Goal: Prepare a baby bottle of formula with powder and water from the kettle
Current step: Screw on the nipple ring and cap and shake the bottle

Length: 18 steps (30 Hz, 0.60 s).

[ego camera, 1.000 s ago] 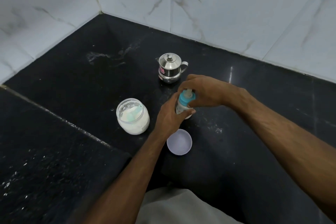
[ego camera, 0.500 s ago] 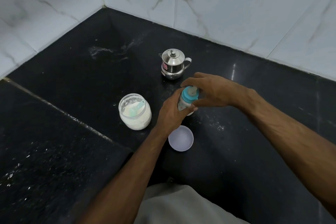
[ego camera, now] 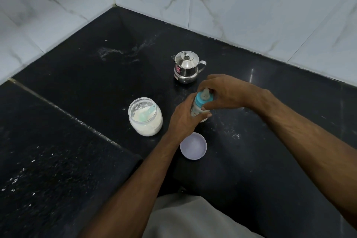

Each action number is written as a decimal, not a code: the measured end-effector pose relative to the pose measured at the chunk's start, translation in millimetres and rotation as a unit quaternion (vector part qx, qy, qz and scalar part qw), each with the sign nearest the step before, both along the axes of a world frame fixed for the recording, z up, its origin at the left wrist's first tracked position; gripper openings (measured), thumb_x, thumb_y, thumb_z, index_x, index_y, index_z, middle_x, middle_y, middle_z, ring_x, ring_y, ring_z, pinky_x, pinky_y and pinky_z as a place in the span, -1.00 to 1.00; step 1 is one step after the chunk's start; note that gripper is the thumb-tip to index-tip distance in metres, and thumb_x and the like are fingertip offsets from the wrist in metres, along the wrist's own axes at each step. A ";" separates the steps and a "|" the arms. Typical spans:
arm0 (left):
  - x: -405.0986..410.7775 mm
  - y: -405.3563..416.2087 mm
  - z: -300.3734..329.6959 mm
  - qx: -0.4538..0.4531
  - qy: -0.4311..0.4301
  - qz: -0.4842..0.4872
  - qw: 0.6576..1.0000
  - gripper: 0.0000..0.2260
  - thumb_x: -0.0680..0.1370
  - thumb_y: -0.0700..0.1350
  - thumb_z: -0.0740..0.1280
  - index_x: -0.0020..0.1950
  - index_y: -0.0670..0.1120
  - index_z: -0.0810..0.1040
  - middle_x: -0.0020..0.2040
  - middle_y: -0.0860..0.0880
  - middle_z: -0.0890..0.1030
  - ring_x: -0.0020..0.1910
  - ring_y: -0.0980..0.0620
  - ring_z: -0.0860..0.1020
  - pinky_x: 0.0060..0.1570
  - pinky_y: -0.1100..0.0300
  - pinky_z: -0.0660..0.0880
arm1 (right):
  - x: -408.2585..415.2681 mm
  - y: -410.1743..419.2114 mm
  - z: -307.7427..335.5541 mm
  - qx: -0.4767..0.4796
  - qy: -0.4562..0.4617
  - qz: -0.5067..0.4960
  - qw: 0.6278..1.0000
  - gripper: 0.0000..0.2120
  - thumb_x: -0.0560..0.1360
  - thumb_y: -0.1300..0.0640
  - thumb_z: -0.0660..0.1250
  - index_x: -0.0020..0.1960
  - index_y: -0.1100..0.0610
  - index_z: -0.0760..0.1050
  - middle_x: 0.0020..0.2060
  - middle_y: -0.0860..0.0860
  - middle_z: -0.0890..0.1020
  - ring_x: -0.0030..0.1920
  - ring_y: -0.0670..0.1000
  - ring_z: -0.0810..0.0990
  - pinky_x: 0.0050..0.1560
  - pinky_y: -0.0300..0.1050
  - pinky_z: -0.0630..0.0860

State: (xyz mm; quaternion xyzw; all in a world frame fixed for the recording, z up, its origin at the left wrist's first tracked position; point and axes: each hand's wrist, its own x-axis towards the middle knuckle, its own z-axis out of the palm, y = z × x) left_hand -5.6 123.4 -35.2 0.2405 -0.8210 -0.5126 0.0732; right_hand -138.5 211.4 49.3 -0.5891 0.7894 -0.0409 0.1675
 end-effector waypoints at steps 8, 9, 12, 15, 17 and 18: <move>-4.7 1.2 11.7 -0.013 -0.057 -0.021 0.998 -0.39 0.49 -0.04 0.43 0.46 -0.11 0.27 0.39 -0.13 0.42 0.38 -0.09 0.38 0.40 -0.03 0.31 | -0.3 -5.0 -2.5 0.004 0.009 0.004 1.000 -0.54 0.41 -0.12 0.45 0.22 0.05 0.49 0.03 -0.06 0.51 0.01 -0.07 0.48 0.00 -0.18 0.46; -4.1 1.7 11.2 -0.015 -0.048 -0.016 0.999 -0.41 0.49 -0.05 0.44 0.45 -0.10 0.29 0.38 -0.13 0.44 0.36 -0.09 0.41 0.38 -0.04 0.33 | -0.1 -5.2 -2.6 0.004 0.011 0.004 1.000 -0.55 0.41 -0.12 0.45 0.22 0.05 0.49 0.02 -0.07 0.50 0.01 -0.06 0.48 -0.01 -0.18 0.45; -2.9 2.2 12.6 -0.016 -0.033 -0.016 0.999 -0.42 0.48 -0.05 0.45 0.43 -0.10 0.32 0.34 -0.12 0.48 0.33 -0.08 0.44 0.35 -0.07 0.36 | 0.0 -6.8 -3.1 0.011 0.020 0.003 1.000 -0.57 0.42 -0.15 0.43 0.17 0.06 0.51 0.01 -0.05 0.54 -0.04 -0.05 0.49 -0.02 -0.15 0.49; -2.5 1.7 10.3 -0.015 -0.048 -0.026 0.998 -0.40 0.48 -0.03 0.45 0.45 -0.11 0.30 0.37 -0.13 0.45 0.35 -0.09 0.41 0.38 -0.04 0.33 | -1.3 -6.9 -4.1 0.004 0.023 0.001 1.000 -0.59 0.41 -0.18 0.42 0.12 0.06 0.52 -0.02 -0.03 0.58 -0.08 -0.03 0.52 -0.03 -0.09 0.53; -0.7 1.7 11.1 -0.012 -0.033 -0.020 0.999 -0.42 0.48 -0.03 0.45 0.43 -0.09 0.31 0.35 -0.11 0.47 0.33 -0.06 0.43 0.37 0.01 0.35 | -1.8 -5.9 -5.9 0.000 0.024 -0.004 1.000 -0.60 0.41 -0.18 0.43 0.09 0.05 0.49 -0.06 -0.05 0.56 -0.10 -0.05 0.50 -0.08 -0.13 0.50; -0.6 1.7 10.9 -0.012 -0.023 -0.018 1.000 -0.42 0.48 -0.03 0.45 0.43 -0.09 0.32 0.33 -0.10 0.48 0.32 -0.04 0.44 0.36 0.02 0.36 | -1.5 -5.2 -7.3 -0.001 0.020 -0.010 1.000 -0.61 0.41 -0.18 0.43 0.08 0.04 0.47 -0.07 -0.06 0.55 -0.11 -0.06 0.49 -0.10 -0.15 0.47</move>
